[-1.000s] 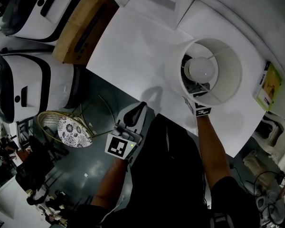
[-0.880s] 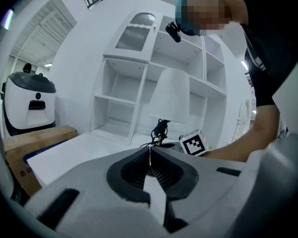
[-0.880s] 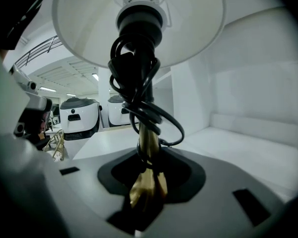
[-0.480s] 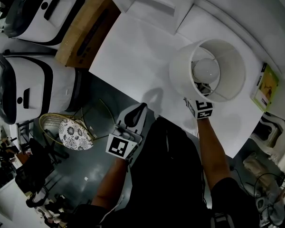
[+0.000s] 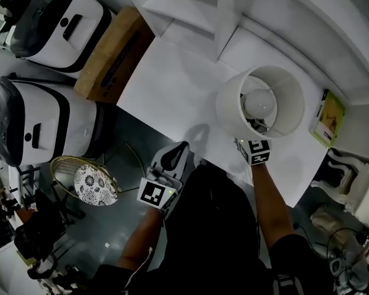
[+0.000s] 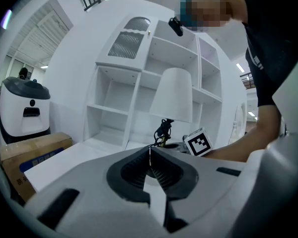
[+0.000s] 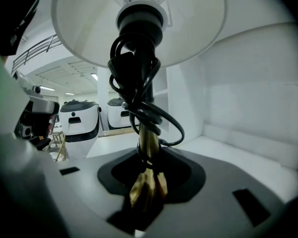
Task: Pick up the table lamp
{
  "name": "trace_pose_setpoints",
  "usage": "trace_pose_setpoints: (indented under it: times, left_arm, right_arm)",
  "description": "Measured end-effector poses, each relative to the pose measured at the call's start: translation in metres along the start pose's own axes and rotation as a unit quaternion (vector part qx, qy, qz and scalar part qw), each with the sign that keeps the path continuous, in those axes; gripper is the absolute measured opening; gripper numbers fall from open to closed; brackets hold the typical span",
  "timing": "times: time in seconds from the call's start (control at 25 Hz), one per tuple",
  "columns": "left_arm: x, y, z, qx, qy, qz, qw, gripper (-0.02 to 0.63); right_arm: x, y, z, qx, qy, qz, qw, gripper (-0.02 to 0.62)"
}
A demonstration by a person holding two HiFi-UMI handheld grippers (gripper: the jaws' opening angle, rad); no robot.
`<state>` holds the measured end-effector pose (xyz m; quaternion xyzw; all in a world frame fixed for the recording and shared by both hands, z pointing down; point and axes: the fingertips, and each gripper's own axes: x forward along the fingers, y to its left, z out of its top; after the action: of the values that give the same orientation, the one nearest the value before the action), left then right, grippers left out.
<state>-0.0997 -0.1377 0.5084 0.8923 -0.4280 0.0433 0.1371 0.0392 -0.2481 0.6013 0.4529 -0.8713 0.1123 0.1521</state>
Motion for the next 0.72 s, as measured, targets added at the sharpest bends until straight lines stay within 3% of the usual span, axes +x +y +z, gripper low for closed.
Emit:
trace_pose_setpoints:
  times: [0.2,0.36,0.72]
  left_arm:
    - [-0.004,-0.006,0.004,-0.014,0.007,0.002,0.9999,0.018]
    - [-0.006,-0.008,0.001,0.015,0.015,-0.004,0.9998,0.018]
    - [-0.007,-0.010,0.014,0.024,0.001,-0.007,0.9997,0.020]
  right_arm:
    - [-0.015,0.004,0.011,-0.003,0.001,0.002,1.000,0.127]
    - [-0.023,0.008,0.019,0.002,-0.001,0.005,1.000,0.127]
    - [-0.033,0.020,0.037,-0.004,0.007,0.017,1.000,0.127]
